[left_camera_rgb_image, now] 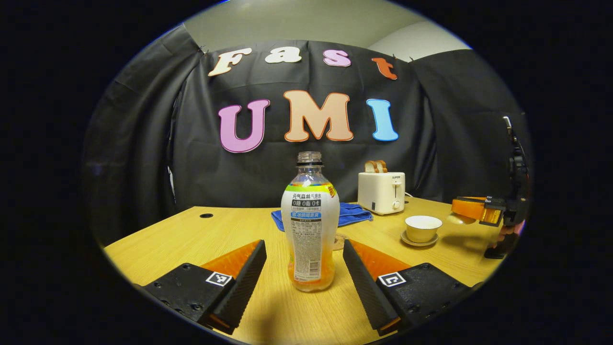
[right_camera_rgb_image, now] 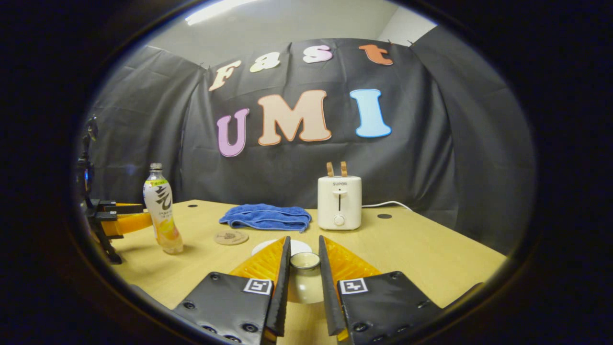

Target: Open the teacup lid with one hand, grasp the water bottle and pour water into the teacup with the other hand; after pouring, place the water bottle on the coaster and then close the teacup lid.

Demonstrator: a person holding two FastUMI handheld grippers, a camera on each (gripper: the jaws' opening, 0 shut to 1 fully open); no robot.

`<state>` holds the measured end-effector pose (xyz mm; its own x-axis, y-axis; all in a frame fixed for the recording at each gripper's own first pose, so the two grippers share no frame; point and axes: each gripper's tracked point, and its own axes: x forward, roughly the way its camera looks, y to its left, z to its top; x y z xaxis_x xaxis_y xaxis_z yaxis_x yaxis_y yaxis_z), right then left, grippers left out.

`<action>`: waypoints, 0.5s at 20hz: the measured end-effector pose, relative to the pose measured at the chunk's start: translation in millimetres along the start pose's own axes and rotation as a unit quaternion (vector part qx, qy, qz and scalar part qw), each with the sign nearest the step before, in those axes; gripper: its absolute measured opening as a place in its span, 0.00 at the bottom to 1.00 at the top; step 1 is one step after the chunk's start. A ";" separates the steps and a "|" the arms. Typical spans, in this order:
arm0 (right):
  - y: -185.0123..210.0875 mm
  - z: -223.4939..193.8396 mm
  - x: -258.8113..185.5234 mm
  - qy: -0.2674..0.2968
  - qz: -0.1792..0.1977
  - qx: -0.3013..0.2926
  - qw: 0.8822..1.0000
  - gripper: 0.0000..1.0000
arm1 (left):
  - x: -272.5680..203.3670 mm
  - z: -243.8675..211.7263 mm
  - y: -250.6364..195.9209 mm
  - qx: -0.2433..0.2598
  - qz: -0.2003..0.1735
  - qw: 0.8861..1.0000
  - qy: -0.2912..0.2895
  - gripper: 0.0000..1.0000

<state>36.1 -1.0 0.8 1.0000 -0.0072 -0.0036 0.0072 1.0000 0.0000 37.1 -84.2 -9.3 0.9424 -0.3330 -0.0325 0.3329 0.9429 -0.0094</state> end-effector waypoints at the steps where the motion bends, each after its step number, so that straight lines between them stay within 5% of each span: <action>1: -2.0 -0.5 -1.2 0.000 -0.001 0.000 1.000 0.37 | 4.5 -1.9 -1.2 0.000 0.001 1.000 0.006 0.94; 10: -7.8 -0.1 -2.0 0.001 -0.002 0.000 1.000 0.38 | 40.9 -13.0 -9.4 0.004 0.000 0.999 0.044 0.94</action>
<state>34.0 -8.7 0.8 0.9999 -0.0120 -0.0049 0.0120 0.9999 0.0006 72.1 -106.7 -23.6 0.9361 -0.3307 -0.1198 0.3329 0.9430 -0.0018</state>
